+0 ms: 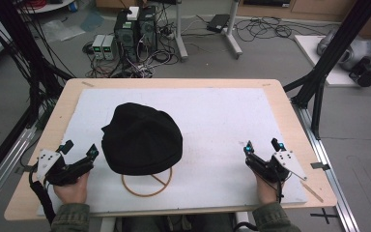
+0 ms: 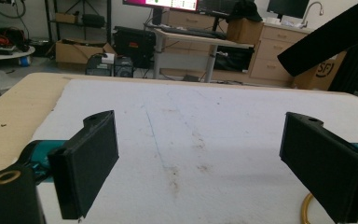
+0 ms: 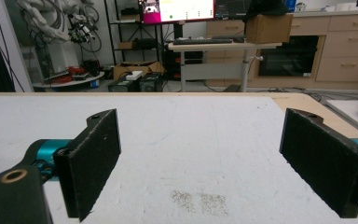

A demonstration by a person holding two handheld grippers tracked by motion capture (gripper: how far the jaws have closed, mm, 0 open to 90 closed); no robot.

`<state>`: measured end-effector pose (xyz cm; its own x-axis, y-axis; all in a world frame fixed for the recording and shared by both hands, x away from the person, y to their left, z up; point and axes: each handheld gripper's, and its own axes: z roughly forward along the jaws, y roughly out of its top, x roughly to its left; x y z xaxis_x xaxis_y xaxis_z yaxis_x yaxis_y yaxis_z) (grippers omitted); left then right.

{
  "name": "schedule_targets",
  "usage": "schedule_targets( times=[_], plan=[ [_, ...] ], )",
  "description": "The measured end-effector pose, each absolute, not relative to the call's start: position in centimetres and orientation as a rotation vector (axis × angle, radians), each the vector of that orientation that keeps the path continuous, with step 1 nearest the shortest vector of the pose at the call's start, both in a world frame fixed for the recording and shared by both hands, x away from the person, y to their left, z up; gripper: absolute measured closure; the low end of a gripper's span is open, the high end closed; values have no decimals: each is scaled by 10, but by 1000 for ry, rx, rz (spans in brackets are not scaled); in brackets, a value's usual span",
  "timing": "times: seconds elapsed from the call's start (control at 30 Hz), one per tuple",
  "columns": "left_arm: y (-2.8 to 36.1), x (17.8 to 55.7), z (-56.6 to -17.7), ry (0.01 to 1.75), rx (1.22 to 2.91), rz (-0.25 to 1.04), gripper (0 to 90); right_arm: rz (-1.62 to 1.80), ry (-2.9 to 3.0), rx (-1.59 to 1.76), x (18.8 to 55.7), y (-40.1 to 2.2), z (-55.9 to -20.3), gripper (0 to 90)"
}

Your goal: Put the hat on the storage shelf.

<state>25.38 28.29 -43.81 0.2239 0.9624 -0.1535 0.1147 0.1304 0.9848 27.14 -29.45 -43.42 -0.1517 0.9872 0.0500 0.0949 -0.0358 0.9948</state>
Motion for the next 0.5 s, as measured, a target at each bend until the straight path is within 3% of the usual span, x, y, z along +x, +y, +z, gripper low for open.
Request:
schedule_targets(
  times=[0.5],
  plan=[
    [282,257,-440,1170,1281,872,117,1324,1394,1245,270,-299,-436,117]
  ],
)
